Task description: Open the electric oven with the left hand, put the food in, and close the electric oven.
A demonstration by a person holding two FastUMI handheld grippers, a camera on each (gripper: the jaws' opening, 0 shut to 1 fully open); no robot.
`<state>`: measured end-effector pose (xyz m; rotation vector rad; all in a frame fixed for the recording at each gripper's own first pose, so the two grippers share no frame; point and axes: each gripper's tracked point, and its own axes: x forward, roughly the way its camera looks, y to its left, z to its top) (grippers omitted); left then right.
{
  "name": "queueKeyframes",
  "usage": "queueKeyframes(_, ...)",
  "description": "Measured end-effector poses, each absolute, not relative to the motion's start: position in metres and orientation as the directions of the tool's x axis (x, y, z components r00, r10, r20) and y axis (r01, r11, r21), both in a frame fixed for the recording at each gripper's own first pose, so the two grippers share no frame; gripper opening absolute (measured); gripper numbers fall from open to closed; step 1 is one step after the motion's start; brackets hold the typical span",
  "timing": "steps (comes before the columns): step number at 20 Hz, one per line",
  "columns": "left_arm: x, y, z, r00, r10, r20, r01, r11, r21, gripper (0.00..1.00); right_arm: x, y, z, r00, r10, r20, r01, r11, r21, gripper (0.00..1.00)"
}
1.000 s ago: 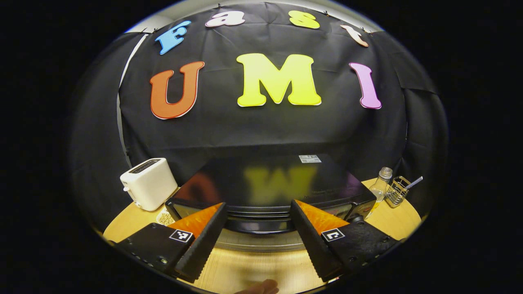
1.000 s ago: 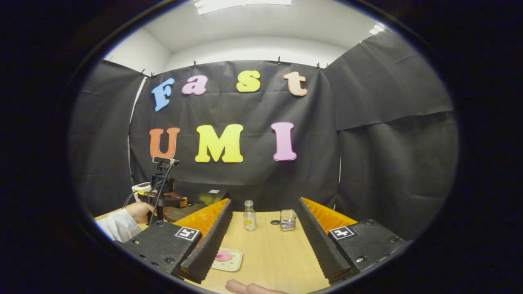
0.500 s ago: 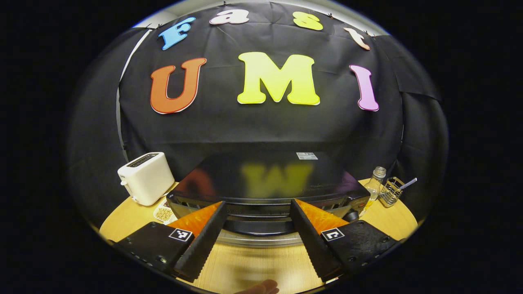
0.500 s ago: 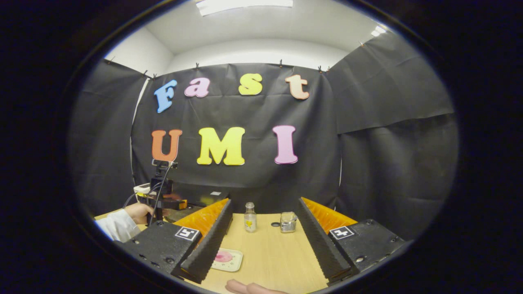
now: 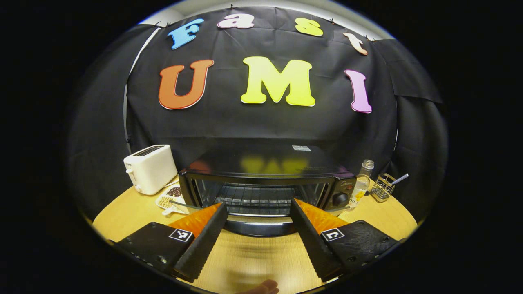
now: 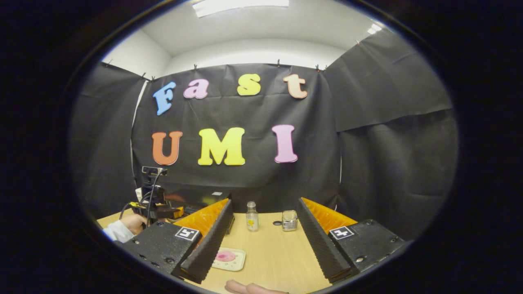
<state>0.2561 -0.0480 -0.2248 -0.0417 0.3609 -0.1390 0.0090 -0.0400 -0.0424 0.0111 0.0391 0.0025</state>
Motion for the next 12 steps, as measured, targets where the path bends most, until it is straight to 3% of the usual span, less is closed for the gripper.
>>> queueKeyframes(12,0.196,-0.042,-0.274,0.922,-0.183,-0.341,0.169,0.983,-0.068,0.98,0.013,-0.031,-0.063,0.997,0.006,-0.071,-0.007,1.000,-0.009,0.96)
